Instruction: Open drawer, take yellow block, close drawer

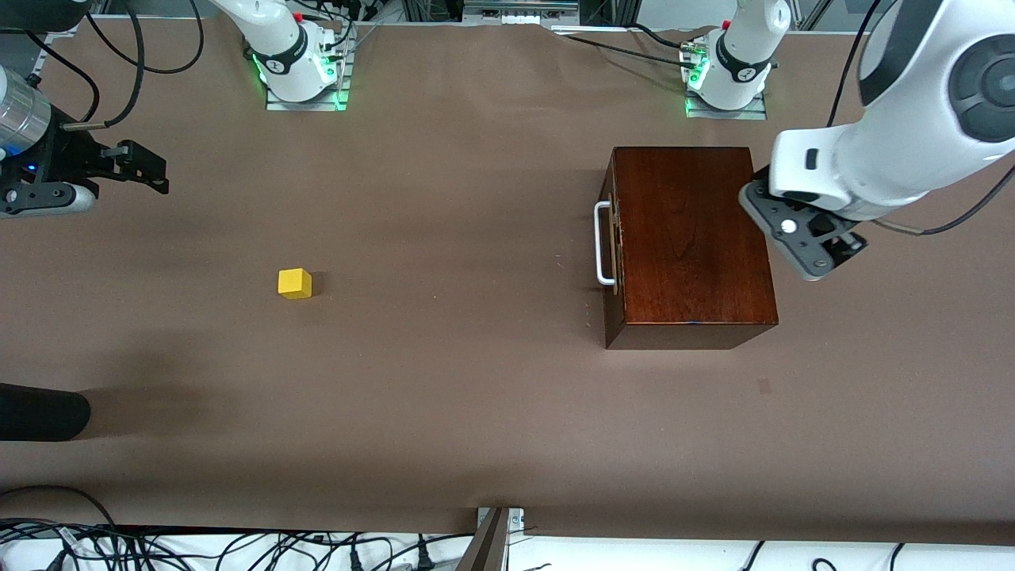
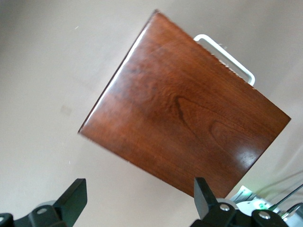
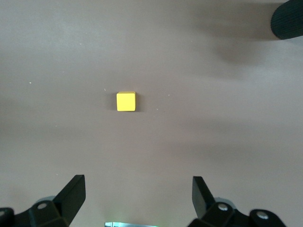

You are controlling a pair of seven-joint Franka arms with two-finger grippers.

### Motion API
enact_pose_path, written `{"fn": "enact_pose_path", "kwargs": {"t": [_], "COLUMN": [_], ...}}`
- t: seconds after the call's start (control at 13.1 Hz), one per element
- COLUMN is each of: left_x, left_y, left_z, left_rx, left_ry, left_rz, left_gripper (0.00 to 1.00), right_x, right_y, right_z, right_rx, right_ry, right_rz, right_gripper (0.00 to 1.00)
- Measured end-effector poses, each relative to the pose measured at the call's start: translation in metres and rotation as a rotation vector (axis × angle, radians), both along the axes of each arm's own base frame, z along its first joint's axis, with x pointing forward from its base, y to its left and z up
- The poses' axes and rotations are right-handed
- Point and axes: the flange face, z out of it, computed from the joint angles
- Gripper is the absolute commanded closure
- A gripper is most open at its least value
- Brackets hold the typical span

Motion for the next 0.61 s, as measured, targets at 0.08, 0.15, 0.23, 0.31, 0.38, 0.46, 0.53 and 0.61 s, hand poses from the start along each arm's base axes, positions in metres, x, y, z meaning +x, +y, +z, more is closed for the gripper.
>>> {"fn": "enact_pose_path", "kwargs": {"t": [0.08, 0.15, 0.23, 0.31, 0.38, 0.46, 0.53, 0.61], "left_x": [0.0, -0.001, -0.004, -0.009, -0.013, -0.02, -0.028, -0.038], "left_y": [0.013, 0.026, 0.041, 0.053, 0.067, 0.08, 0.093, 0.104], "left_z": [0.007, 0.014, 0.018, 0.021, 0.022, 0.021, 0.017, 0.014], "left_rx": [0.007, 0.018, 0.024, 0.014, 0.001, -0.003, 0.003, 0.016], "left_ry": [-0.013, -0.027, -0.034, -0.047, -0.077, -0.109, -0.128, -0.134], "left_rz": [0.046, 0.104, 0.168, 0.239, 0.326, 0.42, 0.52, 0.616], "left_gripper": [0.0, 0.0, 0.0, 0.0, 0.0, 0.0, 0.0, 0.0], "right_x": [0.001, 0.001, 0.002, 0.003, 0.003, 0.003, 0.004, 0.004], "right_y": [-0.001, -0.001, -0.002, -0.002, -0.001, -0.001, -0.001, -0.001], "right_z": [-0.001, -0.002, -0.002, -0.002, -0.001, 0.0, 0.001, 0.002], "right_rx": [-0.003, -0.005, -0.006, -0.006, -0.006, -0.006, -0.006, -0.006], "right_ry": [0.003, 0.006, 0.006, 0.005, 0.002, -0.001, -0.002, -0.003], "right_rz": [-0.001, -0.002, -0.002, -0.002, -0.002, -0.002, -0.001, -0.001], "right_gripper": [0.0, 0.0, 0.0, 0.0, 0.0, 0.0, 0.0, 0.0]}}
